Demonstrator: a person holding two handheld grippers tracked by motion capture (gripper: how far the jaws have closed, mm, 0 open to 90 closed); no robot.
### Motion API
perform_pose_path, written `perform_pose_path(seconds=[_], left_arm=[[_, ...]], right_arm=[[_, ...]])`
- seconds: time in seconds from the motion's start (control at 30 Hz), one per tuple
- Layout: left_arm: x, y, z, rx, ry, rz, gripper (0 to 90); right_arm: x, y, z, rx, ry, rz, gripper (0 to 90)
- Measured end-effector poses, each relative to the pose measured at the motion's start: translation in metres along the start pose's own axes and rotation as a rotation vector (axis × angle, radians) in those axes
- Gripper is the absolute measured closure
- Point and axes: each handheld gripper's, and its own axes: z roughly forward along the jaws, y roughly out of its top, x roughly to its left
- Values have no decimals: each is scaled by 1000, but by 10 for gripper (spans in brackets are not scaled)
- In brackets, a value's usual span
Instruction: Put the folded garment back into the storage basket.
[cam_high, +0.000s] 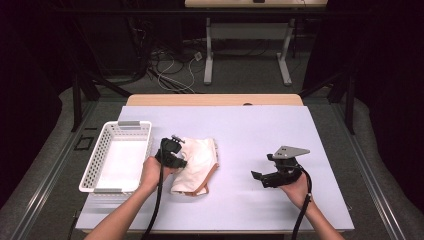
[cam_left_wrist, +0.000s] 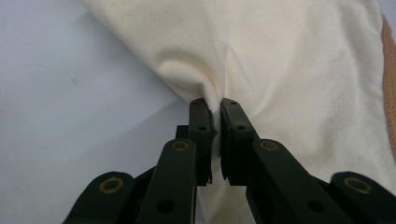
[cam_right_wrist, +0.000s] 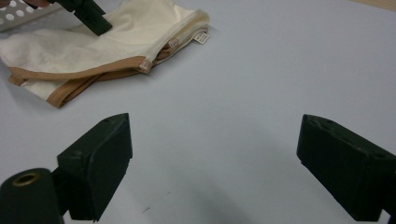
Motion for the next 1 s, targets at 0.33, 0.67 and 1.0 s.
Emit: perform_pose_path(seconds=[0.33, 0.67, 1.0], left_arm=[[-3, 2, -5, 2, 23, 40, 844], [-7, 7, -14, 13, 41, 76, 845], [-13, 13, -26, 35, 59, 120, 845]], right_arm=[[1, 0, 0, 6, -1, -12, 92], [2, -1, 2, 10, 12, -18, 43], [5, -2, 5, 54, 25, -28, 0]])
